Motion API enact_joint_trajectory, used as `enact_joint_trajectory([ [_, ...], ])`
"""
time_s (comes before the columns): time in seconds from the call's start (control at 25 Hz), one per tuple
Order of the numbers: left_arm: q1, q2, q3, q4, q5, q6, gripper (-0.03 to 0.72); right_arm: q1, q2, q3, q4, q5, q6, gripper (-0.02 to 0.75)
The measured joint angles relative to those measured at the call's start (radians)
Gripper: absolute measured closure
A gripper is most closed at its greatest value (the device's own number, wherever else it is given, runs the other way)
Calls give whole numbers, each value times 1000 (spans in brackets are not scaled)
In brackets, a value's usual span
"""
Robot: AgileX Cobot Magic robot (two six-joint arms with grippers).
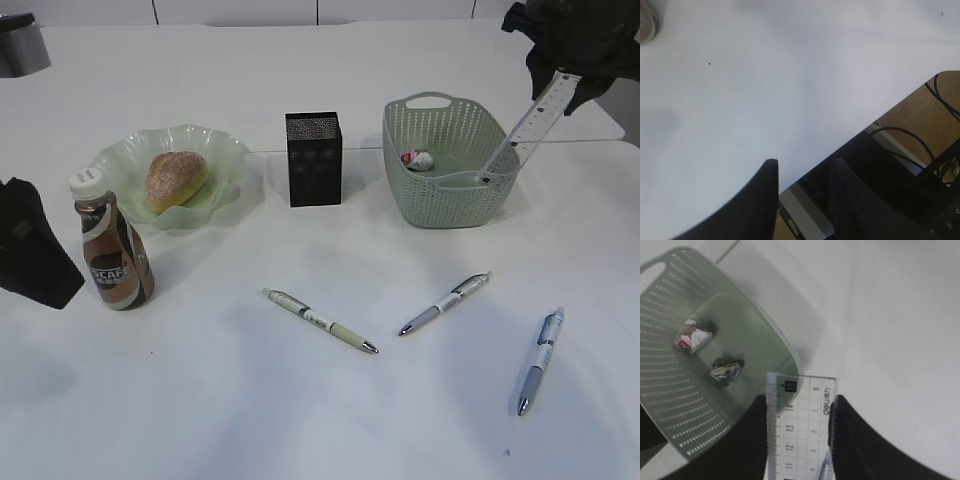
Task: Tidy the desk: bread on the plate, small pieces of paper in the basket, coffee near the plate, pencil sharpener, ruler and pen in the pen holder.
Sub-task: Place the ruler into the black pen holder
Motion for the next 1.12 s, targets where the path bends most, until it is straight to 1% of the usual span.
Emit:
enact_joint_trajectory([
  [0.16,0,0,0,0,-2,0,447,0,0,-2,0,-78,-173,450],
  [0.24,0,0,0,0,-2,0,447,0,0,-2,0,-78,-173,450],
  [0.28,0,0,0,0,-2,0,448,0,0,-2,0,-143,-292,450],
  [0.32,0,0,0,0,-2,0,448,0,0,-2,-1,-174,-349,451],
  [0.36,0,0,0,0,-2,0,447,0,0,-2,-1,-174,-349,451],
  [0.44,0,0,0,0,-2,0,448,0,0,-2,-2,-227,-429,451],
  [0.56,0,0,0,0,-2,2,449,0,0,-2,0,-269,-480,451],
  [0.76,0,0,0,0,-2,2,449,12,0,-2,24,-288,-635,451],
  [0.84,0,0,0,0,-2,2,449,33,2,-2,39,-288,-717,451],
  [0.92,0,0,0,-2,0,2,449,49,3,-2,47,-288,-745,451],
  [1.04,0,0,0,-2,2,2,449,95,5,-8,60,-284,-792,451],
  [1.08,0,0,0,-4,4,2,448,95,5,-8,60,-284,-792,451],
  [1.12,0,0,0,-4,5,2,449,119,7,-27,60,-280,-818,451],
])
